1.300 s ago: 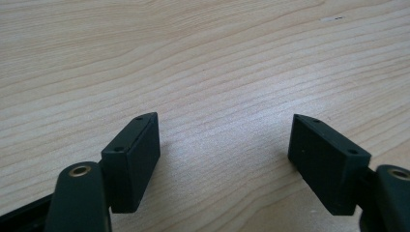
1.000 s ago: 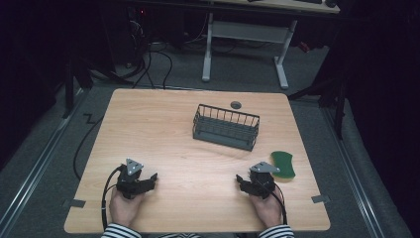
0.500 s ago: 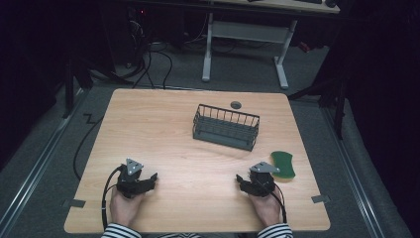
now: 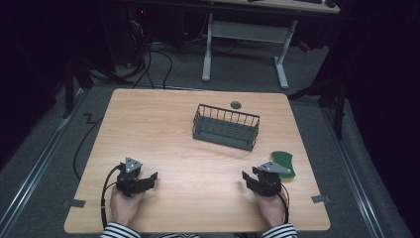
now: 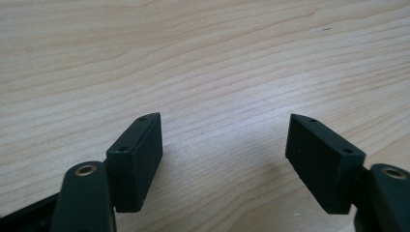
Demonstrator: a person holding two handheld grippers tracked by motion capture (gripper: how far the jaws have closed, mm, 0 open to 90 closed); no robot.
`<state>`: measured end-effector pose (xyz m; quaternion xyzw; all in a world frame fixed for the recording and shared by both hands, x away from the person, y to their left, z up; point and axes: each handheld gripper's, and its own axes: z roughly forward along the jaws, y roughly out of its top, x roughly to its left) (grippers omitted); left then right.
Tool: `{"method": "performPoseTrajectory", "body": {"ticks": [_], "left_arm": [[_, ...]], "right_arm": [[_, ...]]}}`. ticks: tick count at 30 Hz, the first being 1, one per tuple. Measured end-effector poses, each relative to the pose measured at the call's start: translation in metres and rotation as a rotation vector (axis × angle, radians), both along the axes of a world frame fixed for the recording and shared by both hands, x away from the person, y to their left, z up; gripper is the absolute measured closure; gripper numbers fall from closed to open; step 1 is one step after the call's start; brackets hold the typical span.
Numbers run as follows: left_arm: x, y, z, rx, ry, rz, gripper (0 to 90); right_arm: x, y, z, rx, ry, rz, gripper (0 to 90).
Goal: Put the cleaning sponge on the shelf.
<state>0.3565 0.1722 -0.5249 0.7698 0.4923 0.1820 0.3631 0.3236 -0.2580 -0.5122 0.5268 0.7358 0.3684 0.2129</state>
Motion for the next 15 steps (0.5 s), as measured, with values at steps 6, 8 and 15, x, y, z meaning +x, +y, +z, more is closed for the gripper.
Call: {"method": "performPoseTrajectory", "body": {"ticks": [6,8,15], "left_arm": [[0.005,-0.006,0.013,-0.017,0.019,-0.040,34.6],[0.011,-0.014,0.020,-0.018,0.011,-0.066,35.3],[0.029,-0.032,0.036,-0.007,0.003,-0.116,38.7]], "right_arm": [[-0.005,-0.014,0.018,0.024,-0.021,0.001,56.7],[-0.004,-0.018,0.023,0.022,-0.026,0.001,56.9],[0.004,-0.024,0.036,0.006,-0.033,-0.003,57.9]]}}
